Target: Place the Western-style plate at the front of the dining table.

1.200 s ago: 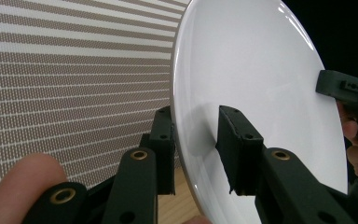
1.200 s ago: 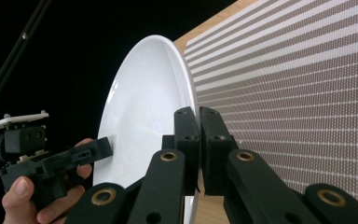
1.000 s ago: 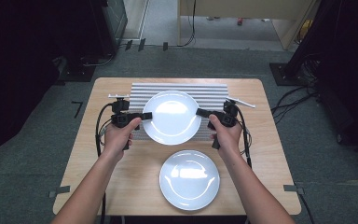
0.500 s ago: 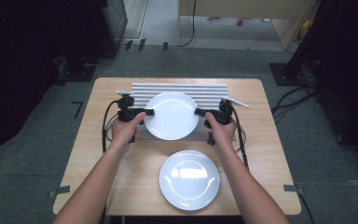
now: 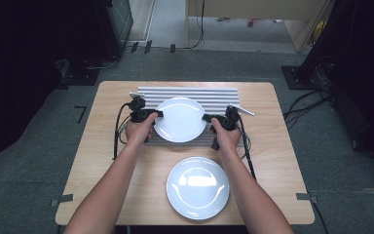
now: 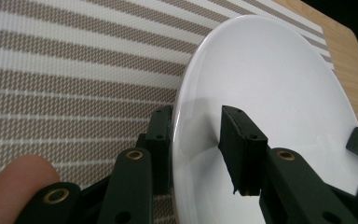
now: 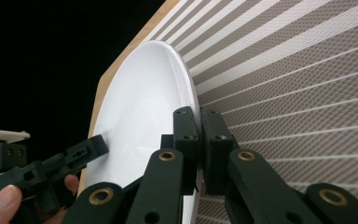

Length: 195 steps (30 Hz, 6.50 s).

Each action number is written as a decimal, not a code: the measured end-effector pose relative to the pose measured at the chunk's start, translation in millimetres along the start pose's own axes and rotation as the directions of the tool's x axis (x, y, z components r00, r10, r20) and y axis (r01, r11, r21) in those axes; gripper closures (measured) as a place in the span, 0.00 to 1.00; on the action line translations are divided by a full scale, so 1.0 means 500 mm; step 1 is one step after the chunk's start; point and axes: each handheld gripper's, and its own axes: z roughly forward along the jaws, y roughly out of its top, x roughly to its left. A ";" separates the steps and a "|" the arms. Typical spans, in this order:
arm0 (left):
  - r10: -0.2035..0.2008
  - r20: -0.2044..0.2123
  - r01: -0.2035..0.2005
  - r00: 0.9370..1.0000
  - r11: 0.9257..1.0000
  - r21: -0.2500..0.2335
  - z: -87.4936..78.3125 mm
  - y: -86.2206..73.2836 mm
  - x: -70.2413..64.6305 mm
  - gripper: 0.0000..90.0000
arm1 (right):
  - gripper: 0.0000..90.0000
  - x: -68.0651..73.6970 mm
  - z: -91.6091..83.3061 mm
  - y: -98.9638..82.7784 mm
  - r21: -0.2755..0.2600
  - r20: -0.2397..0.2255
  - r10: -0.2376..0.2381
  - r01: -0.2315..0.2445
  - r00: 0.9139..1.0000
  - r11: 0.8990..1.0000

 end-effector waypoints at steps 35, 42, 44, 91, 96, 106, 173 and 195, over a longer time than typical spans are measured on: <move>0.052 -0.065 -0.050 0.997 0.998 0.029 0.104 0.041 -0.017 0.70 | 0.91 -0.033 0.049 0.009 -0.147 0.158 -0.072 0.096 0.985 0.984; 0.137 -0.096 -0.136 0.986 0.991 0.018 0.111 0.036 -0.034 0.60 | 0.89 -0.033 0.053 0.011 -0.144 0.187 -0.140 0.168 0.972 0.975; 0.144 -0.094 -0.144 0.985 0.990 0.013 0.112 0.034 -0.036 0.57 | 0.89 -0.036 0.053 0.011 -0.141 0.206 -0.166 0.197 0.964 0.970; 0.205 0.053 -0.201 0.977 0.977 -0.074 -0.043 -0.035 0.002 0.21 | 0.37 0.023 -0.060 -0.010 0.010 0.158 -0.513 0.518 0.844 0.855; 0.265 0.075 -0.257 0.961 0.961 -0.099 -0.068 -0.055 -0.010 0.16 | 0.34 0.027 -0.087 -0.019 0.019 0.162 -0.550 0.555 0.819 0.832; 0.334 0.058 -0.324 0.941 0.937 -0.134 -0.110 -0.093 -0.019 0.12 | 0.31 0.017 -0.145 -0.033 0.032 0.167 -0.592 0.596 0.788 0.802; 0.309 -0.059 -0.315 0.949 0.927 -0.206 -0.364 -0.322 0.155 0.10 | 0.26 -0.167 -0.497 -0.112 -0.049 0.265 -0.524 0.554 0.809 0.831; 0.210 -0.162 -0.239 0.964 0.952 -0.190 -0.380 -0.402 0.273 0.10 | 0.26 -0.257 -0.547 -0.161 -0.035 0.303 -0.460 0.492 0.835 0.870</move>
